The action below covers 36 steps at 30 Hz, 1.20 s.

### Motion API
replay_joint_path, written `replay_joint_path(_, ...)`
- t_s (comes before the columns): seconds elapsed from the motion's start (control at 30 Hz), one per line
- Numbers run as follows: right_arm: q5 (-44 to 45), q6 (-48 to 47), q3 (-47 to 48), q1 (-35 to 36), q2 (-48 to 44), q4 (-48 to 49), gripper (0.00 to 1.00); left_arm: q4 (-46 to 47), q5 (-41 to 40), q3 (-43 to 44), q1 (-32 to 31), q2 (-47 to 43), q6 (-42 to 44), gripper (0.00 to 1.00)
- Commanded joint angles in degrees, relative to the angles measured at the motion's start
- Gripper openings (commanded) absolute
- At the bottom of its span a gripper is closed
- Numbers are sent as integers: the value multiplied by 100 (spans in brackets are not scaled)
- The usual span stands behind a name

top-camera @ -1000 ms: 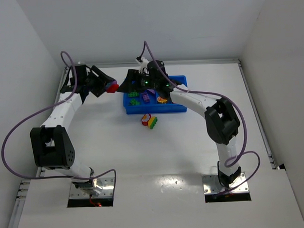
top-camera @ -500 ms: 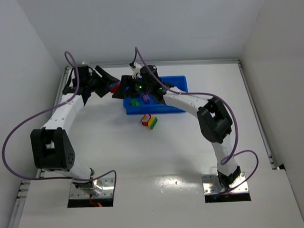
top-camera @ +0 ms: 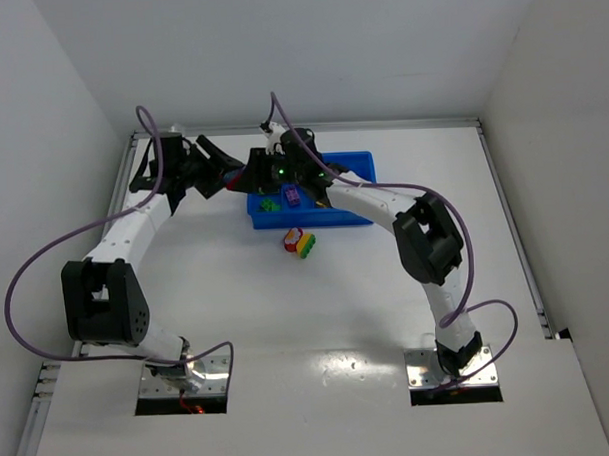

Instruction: Sort the legos into containers by color

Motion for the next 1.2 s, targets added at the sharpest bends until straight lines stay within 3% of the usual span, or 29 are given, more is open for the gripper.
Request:
replay_joint_path(0.0,74,-87,287,42,-15,253,38,158,114,-24,-82,-248,-37,15)
replay_joint_path(0.37,180,-307,287,-11,-15,200,1,158,36,-77,-82,-248,15,12)
replay_joint_path(0.83,66,-1327,-599,270,-902,253,0,334,-404,1021,612,508,226,11)
replay_joint_path(0.97,205,-1511,-811,201,-1175,174,0,334,-274,935,612,456,227,11)
replay_joint_path(1.17,1031,-2161,-1538,-308,-2043,-440,0,334,-272,442,78,245,332,11)
